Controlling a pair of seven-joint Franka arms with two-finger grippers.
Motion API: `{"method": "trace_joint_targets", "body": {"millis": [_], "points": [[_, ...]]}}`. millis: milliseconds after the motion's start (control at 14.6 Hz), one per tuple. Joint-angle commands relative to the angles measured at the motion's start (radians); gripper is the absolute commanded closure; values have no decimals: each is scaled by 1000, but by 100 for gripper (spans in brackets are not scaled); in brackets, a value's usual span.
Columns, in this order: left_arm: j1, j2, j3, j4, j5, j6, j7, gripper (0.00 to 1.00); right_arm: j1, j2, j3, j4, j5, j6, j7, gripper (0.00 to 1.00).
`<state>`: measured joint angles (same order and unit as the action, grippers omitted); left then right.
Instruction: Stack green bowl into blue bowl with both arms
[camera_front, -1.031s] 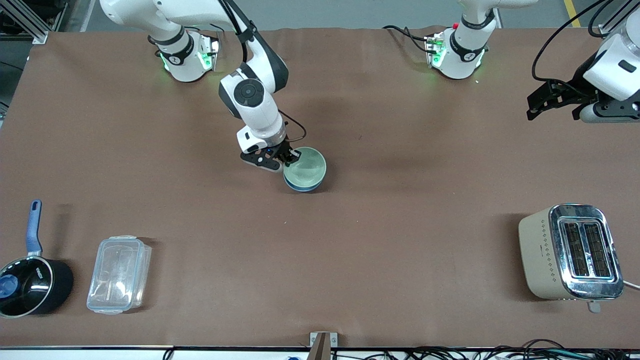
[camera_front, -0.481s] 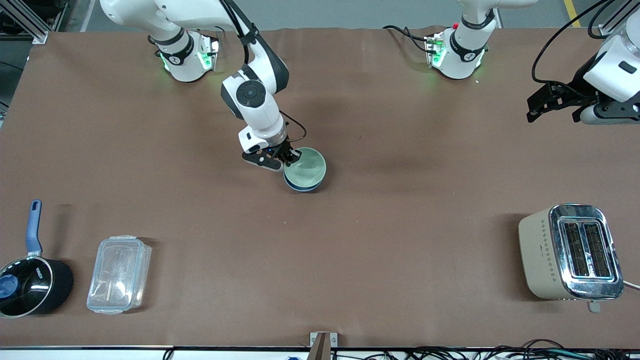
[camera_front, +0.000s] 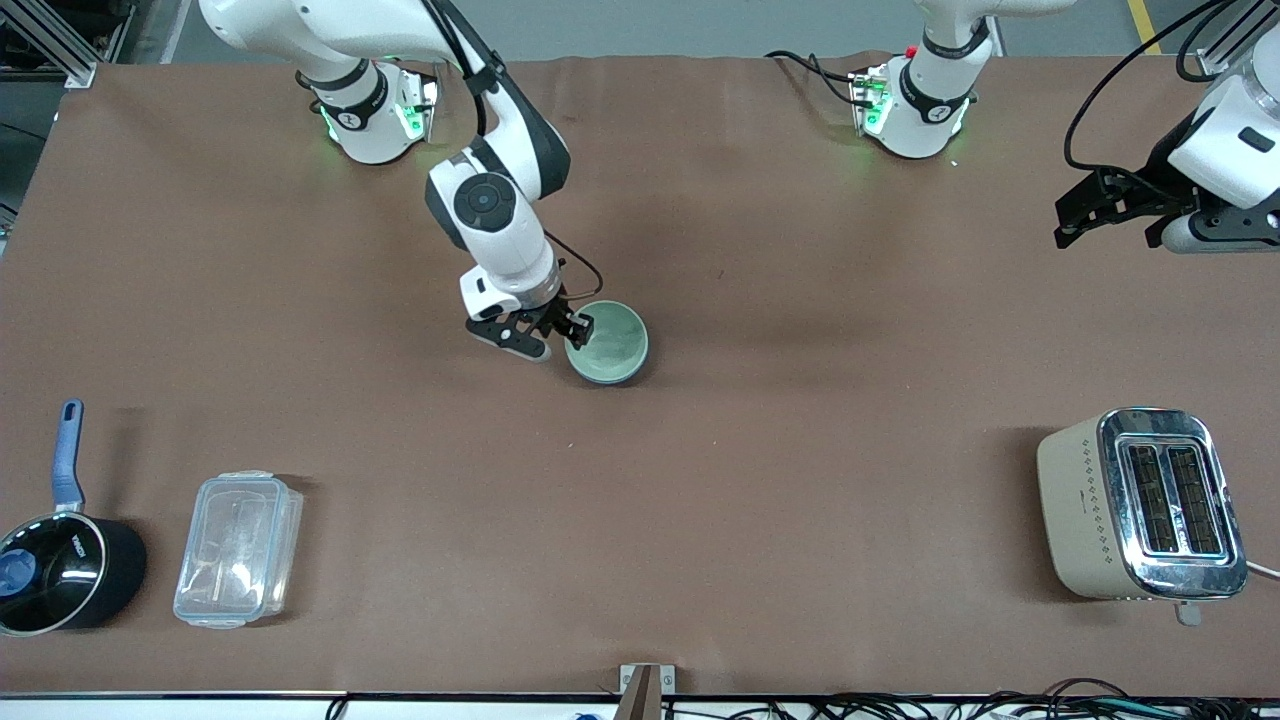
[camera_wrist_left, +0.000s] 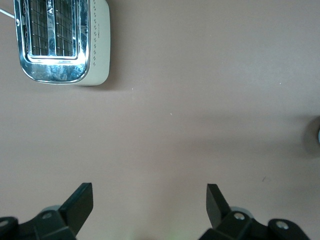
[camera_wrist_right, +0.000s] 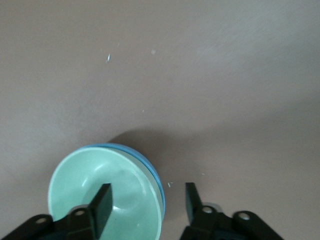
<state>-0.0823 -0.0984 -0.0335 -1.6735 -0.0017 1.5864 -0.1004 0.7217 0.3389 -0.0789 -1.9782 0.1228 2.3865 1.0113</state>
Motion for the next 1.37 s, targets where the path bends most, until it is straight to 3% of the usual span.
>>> {"method": "trace_joint_targets", "body": {"millis": [0, 344, 550, 687, 962, 1305], "points": [[-5, 6, 1, 14, 9, 7, 15, 0, -92, -139, 4, 53, -5, -218, -43, 0], [-10, 11, -22, 12, 31, 17, 13, 0, -437, -375, -2, 48, -41, -447, -550, 0], [-11, 14, -22, 15, 29, 21, 11, 0, -597, -434, -2, 91, -105, -535, -784, 0], [-13, 14, -22, 18, 29, 23, 13, 0, -662, -440, -2, 184, -143, -660, -853, 0], [-14, 31, -23, 60, 29, 20, 11, 0, -697, -423, -1, 451, -134, -909, -870, 0], [-13, 40, -23, 78, 29, 18, 13, 0, -699, -351, 1, 559, -111, -952, -890, 0]]}}
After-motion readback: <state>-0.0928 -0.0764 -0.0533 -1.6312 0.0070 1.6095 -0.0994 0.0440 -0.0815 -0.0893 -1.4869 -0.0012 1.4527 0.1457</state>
